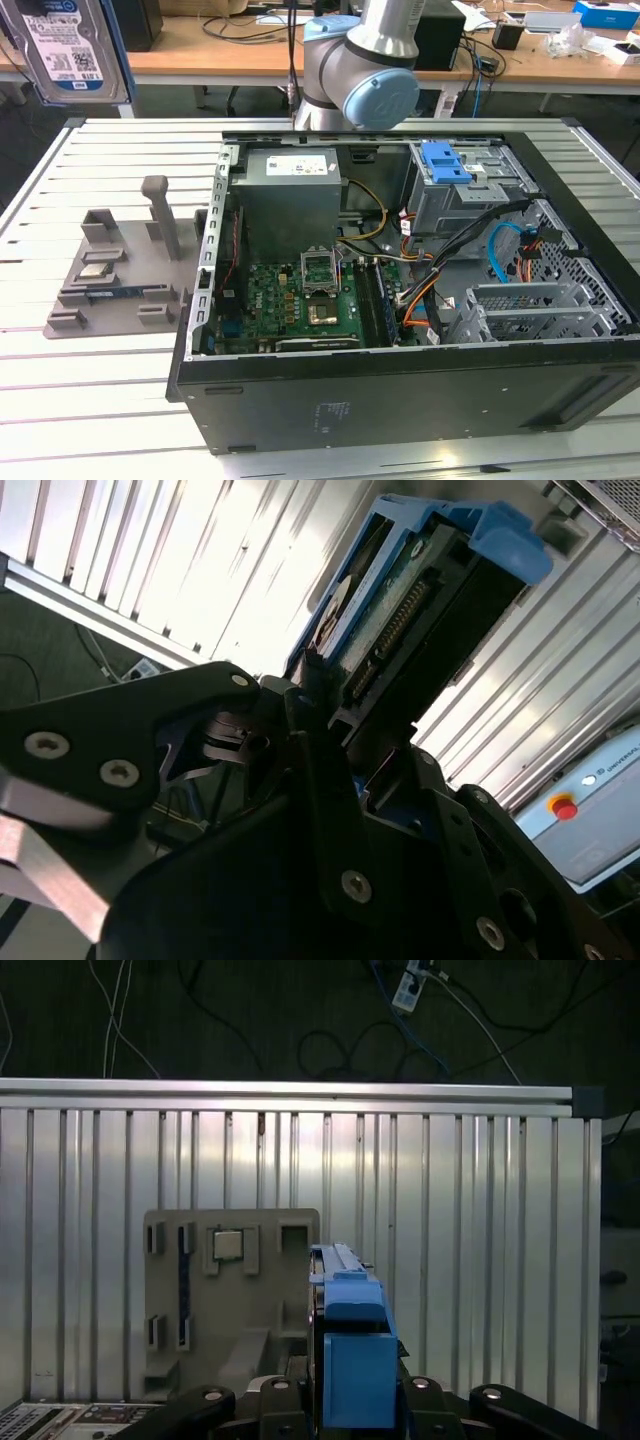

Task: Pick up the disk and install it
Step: 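Pick up the disk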

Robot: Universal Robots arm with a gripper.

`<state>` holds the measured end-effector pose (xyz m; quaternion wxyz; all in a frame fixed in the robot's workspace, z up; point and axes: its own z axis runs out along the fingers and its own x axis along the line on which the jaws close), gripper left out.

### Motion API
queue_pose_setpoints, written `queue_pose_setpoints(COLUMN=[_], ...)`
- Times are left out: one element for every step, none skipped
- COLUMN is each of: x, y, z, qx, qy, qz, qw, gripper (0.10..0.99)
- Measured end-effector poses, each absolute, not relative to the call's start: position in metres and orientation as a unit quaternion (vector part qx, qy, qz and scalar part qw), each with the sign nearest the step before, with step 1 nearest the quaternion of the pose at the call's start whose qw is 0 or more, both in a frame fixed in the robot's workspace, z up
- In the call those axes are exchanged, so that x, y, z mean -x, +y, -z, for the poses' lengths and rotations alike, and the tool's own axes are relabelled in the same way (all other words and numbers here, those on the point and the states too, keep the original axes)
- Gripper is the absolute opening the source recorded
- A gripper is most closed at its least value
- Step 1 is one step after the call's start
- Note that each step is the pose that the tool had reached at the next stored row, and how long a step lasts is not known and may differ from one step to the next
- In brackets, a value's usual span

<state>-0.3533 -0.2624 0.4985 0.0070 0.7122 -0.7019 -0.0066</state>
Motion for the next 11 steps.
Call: queue_pose_setpoints(x=[0.353, 0.353, 0.353, 0.353, 0.353, 0.353, 0.353, 0.353, 0.353, 0.353, 0.353], y=[-0.262, -0.261, -0.261, -0.26, -0.26, -0.259, -0.259, -0.259, -0.258, -0.258, -0.257], z=[-0.503, -0.507, -0.51, -0.512, -0.515, -0.517, -0.521, -0.523, -0.526, -0.529, -0.532], qx=[-0.712, -0.712, -0.712, -0.712, -0.712, -0.712, -0.712, -0.712, -0.712, -0.712, -0.712], qy=[-0.702, -0.702, -0.702, -0.702, -0.702, -0.702, -0.702, -0.702, -0.702, -0.702, -0.702], qz=[0.007, 0.007, 0.007, 0.007, 0.007, 0.007, 0.007, 0.007, 0.007, 0.007, 0.007], qw=[0.007, 0.007, 0.007, 0.007, 0.007, 0.007, 0.007, 0.007, 0.007, 0.007, 0.007], gripper=[0.365, 0.365, 0.365, 0.365, 0.365, 0.365, 0.365, 0.365, 0.365, 0.365, 0.365])
